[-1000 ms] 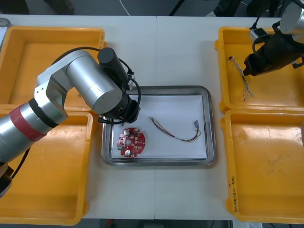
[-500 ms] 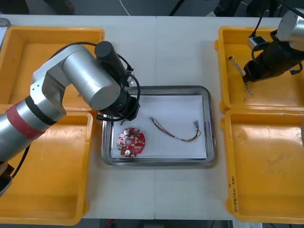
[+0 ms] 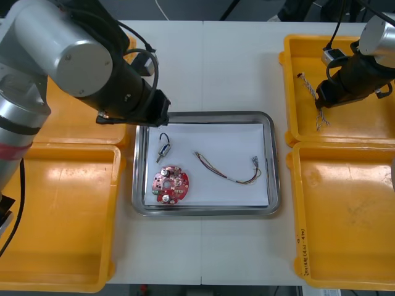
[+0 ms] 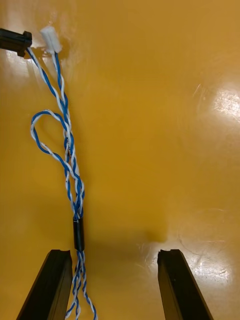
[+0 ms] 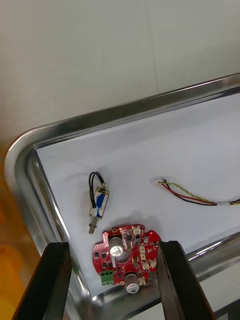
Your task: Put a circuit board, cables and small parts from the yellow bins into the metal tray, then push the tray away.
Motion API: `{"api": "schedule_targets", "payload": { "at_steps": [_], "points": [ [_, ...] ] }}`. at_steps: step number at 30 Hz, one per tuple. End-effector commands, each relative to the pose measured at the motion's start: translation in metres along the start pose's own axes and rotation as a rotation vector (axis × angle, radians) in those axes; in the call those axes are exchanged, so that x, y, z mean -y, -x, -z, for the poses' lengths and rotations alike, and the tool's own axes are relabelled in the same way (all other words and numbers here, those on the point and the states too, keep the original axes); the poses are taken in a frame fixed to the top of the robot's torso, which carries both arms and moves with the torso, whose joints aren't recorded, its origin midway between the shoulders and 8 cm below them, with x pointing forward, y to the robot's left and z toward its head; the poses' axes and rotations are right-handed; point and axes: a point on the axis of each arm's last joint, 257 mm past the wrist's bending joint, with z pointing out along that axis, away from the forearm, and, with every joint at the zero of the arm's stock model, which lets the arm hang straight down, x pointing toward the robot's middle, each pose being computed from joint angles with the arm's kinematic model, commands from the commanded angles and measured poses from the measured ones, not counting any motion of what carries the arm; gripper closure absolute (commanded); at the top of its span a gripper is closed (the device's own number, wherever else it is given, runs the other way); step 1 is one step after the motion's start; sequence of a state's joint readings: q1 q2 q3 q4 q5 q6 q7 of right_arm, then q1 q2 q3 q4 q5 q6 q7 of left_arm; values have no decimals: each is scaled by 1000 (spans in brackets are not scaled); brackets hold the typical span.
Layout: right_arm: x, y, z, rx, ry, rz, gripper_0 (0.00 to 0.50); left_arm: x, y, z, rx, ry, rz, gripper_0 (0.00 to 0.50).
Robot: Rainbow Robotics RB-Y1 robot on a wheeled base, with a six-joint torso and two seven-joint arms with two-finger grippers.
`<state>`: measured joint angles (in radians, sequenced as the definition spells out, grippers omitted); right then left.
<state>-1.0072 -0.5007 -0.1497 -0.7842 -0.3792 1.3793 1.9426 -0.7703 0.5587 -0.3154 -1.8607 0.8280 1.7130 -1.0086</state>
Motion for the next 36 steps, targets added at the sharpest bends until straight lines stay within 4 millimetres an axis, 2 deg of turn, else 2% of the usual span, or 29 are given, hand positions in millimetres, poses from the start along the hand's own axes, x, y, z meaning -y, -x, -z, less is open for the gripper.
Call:
{"api": "schedule_targets", "payload": {
  "at_steps": [1,5,6,9,20,22,23,24,25,26,27,36],
  "points": [
    [-5,10,1,31,-3,16,0,4,26,39,70,-26,-188,0],
    [-6,7,-5,32,-2,11,0,-25,27,56,66,21,-222,0],
    [-6,7,-5,32,-2,11,0,-25,27,56,66,21,-222,0],
    [-4,-1,-10,21,-1,6,0,-44,26,68,54,48,-255,0],
    [-10,-8,-17,15,22,-13,0,-81,35,81,48,17,-286,0],
    [-10,-9,-18,14,21,-13,81,-86,37,81,51,10,-293,0],
    [-9,-11,-19,11,21,-14,155,-89,38,80,51,4,-301,0],
    [-10,-11,-20,14,23,-14,261,-92,40,80,53,-1,-304,0],
    [-10,-11,-20,15,25,-17,326,-94,41,80,56,-5,-305,0],
    [-11,-11,-21,21,28,-19,430,-97,42,79,58,-10,-311,0],
    [-12,-12,-23,22,34,-24,494,-101,44,78,62,-15,-315,0],
    [-10,-7,-21,43,28,-20,500,-127,54,67,90,-48,-352,0]
  ]
}}
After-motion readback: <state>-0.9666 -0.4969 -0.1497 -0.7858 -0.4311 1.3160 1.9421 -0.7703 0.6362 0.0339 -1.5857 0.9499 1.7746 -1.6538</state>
